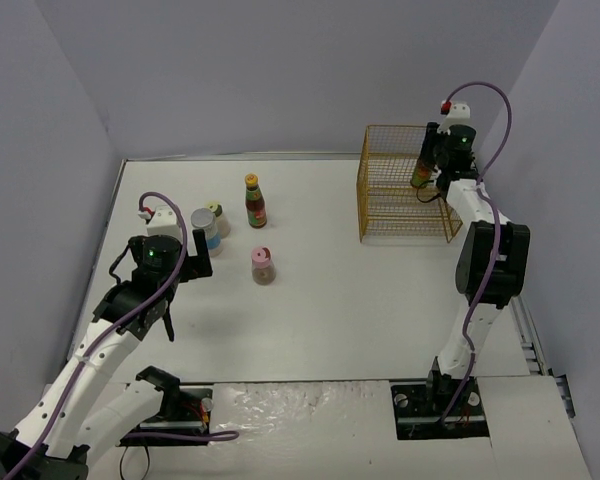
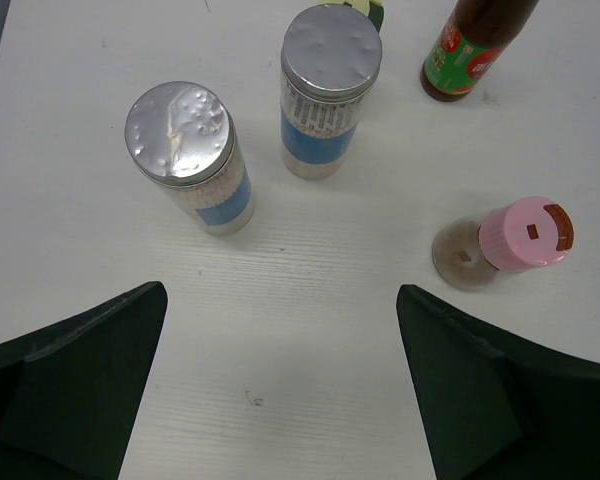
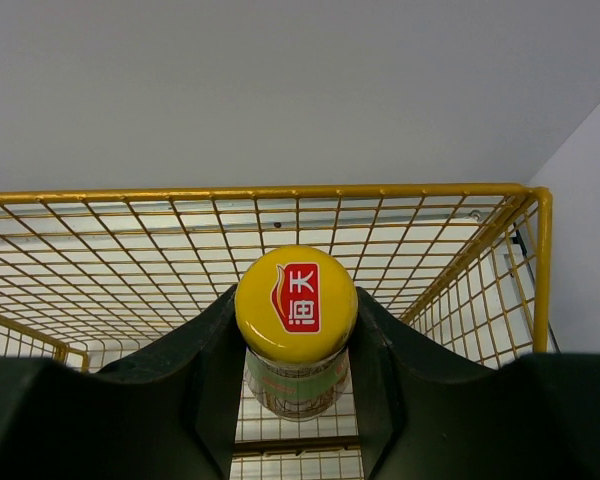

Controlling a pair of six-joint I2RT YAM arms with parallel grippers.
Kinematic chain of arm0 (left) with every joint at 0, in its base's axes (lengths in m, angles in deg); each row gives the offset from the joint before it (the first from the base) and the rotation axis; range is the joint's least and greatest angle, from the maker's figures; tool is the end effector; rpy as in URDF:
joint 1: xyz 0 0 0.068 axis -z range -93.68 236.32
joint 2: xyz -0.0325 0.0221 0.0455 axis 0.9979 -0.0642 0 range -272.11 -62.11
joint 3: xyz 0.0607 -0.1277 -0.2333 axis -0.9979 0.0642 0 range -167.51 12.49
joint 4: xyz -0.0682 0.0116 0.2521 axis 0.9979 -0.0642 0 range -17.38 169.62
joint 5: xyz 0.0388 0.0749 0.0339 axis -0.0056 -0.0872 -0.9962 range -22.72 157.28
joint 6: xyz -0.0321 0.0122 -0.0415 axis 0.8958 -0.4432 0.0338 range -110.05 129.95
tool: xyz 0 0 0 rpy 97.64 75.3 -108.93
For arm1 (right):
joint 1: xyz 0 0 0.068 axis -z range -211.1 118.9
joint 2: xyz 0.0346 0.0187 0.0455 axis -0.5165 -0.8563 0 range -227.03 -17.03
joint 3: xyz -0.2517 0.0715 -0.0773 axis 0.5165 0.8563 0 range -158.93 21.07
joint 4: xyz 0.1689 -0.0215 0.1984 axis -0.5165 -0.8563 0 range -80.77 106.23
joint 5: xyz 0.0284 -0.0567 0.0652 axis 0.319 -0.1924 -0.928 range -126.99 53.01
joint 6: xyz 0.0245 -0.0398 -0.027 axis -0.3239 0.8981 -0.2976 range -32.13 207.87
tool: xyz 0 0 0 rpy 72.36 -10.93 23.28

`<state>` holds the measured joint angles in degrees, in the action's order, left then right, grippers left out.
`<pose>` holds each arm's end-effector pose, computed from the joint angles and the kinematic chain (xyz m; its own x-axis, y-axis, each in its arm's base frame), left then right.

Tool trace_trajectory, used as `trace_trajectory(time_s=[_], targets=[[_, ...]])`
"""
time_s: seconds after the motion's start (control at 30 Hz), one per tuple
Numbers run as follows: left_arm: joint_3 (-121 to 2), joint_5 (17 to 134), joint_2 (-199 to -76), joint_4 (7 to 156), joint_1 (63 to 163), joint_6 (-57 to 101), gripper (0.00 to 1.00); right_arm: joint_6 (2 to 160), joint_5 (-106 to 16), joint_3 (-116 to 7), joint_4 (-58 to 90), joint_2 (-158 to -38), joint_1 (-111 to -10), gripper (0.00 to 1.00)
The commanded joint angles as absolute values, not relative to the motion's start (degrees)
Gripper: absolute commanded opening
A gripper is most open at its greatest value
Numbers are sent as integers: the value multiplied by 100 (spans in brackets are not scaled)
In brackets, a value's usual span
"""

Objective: Organize the condiment bottles

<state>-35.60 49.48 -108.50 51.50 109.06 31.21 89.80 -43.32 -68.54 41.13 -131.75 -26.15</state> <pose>0.1680 -0.0586 0.3240 -0.4242 -0.1965 -0.8840 -0.0411 0.9793 -0.1980 0.4857 -0.0380 0.3033 -0.0027 -0.0333 -0.9994 -0.0241 0.9992 -0.0332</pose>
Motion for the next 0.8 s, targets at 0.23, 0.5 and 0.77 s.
trace_trajectory(time_s=[0.23, 0.5, 0.77], targets=[[-3655, 4956, -10792, 5371, 10873, 3148, 97, 9095, -4558, -6655, 4652, -12583, -2583, 56], [-3664, 5002, -10773, 5378, 10870, 3148, 97, 8917, -4598, -6042, 4600, -11713, -2597, 81], [-3655, 5121, -10744, 5418, 10864, 3119, 97, 8705, -4459, -5400, 4025, -10444, -2928, 92]])
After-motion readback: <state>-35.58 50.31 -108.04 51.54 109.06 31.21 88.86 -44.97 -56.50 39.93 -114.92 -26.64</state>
